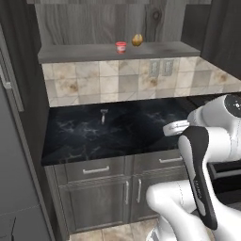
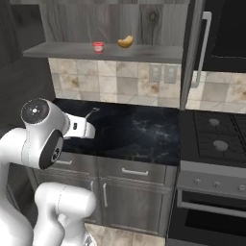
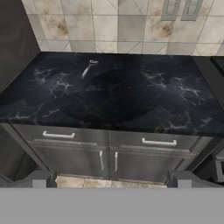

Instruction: Pick the jam and cereal from the counter and place them in the cabinets closest to them.

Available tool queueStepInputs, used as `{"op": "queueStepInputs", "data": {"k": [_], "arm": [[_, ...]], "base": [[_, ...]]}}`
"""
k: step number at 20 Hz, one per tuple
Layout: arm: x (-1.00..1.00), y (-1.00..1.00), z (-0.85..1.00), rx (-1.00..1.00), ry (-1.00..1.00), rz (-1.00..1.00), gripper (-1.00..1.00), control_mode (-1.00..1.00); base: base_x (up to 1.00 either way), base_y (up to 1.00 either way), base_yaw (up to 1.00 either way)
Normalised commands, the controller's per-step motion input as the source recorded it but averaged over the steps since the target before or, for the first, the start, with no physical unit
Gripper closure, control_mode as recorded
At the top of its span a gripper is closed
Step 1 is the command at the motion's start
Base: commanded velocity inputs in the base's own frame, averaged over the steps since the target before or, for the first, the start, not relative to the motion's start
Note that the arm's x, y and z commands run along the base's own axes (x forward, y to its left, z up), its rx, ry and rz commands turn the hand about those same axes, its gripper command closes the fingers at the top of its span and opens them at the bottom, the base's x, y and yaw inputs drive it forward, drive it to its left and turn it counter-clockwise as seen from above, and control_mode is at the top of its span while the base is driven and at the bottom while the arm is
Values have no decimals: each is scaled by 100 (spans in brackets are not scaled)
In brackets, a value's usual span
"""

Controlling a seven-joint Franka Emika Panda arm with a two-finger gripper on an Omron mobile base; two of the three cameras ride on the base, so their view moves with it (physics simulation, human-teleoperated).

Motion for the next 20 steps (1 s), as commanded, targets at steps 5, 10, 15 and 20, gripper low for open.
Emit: {"op": "queueStepInputs", "data": {"k": [5, 10, 15, 20], "arm": [[0, 0, 0, 0, 0, 0, -100, 100], [0, 0, 0, 0, 0, 0, -100, 100], [0, 0, 0, 0, 0, 0, -100, 100], [0, 0, 0, 0, 0, 0, -100, 100]], "base": [[-28, -1, 0], [-46, -4, 0], [-38, -1, 0], [-34, 0, 0]]}}
